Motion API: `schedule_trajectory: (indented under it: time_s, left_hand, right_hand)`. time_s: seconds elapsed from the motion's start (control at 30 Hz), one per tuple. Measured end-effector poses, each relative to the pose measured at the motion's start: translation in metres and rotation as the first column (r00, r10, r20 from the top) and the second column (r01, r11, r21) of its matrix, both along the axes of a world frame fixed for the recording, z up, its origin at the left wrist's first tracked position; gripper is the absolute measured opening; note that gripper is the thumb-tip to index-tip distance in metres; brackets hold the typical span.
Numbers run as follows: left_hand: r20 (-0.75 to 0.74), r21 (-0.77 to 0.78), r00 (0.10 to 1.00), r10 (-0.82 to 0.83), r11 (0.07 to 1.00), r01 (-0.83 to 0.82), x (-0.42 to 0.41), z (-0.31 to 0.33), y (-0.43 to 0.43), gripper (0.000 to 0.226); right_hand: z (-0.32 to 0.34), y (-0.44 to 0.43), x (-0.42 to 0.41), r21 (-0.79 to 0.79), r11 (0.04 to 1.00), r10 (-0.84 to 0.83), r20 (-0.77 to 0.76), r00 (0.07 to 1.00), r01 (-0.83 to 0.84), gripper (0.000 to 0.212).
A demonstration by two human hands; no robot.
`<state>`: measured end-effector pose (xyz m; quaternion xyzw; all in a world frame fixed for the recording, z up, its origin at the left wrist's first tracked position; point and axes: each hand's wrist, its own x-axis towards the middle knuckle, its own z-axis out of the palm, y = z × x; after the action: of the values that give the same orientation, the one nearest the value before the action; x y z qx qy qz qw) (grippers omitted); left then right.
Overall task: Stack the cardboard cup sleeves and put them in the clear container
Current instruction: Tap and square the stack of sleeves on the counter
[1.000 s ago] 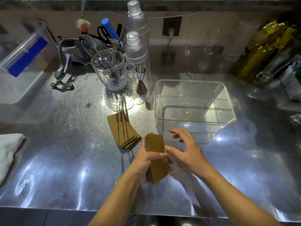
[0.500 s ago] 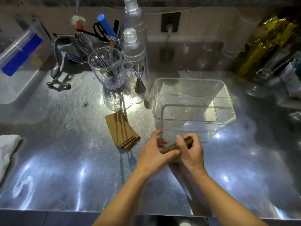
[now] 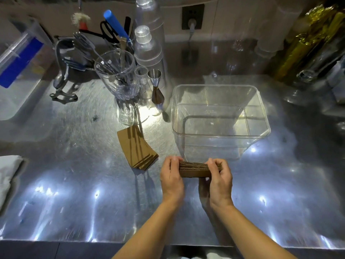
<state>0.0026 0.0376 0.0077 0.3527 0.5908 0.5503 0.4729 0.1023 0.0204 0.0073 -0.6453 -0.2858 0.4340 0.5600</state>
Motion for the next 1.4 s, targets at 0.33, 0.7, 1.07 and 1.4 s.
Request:
schedule_trajectory:
  time_s: [0.33,0.7,1.07,1.4]
  left_hand:
    - [-0.048,0.04,0.997,0.059,0.998,-0.057,0.008,-0.004,0.004,0.038]
    - [0.043,-0.051,0.998,0.054,0.997,-0.052,0.013,0.008,0.013,0.027]
    - [-0.019,-0.071,0.989,-0.147,0.987,0.145,-0.017,0.034,0.001,0.034]
    - [-0.52,-0.242,0.822,0.233,0.882,-0.404,-0.078,0.057,0.033,0.062]
  right_hand:
    - [0.005,-0.001,0.014,0.042,0.992,0.119,-0.029,0.992,-0.118,0.018]
    - [0.001,0.007,0.041,-0.068,0.902,0.43,0.211,0.878,-0.426,0.028]
    - [0.011,0.025,0.042,-0.035,0.871,0.488,0.168,0.856,-0.49,0.029]
    - [0.035,0.045,0.021,0.044,0.875,0.476,0.112,0.872,-0.483,0.028]
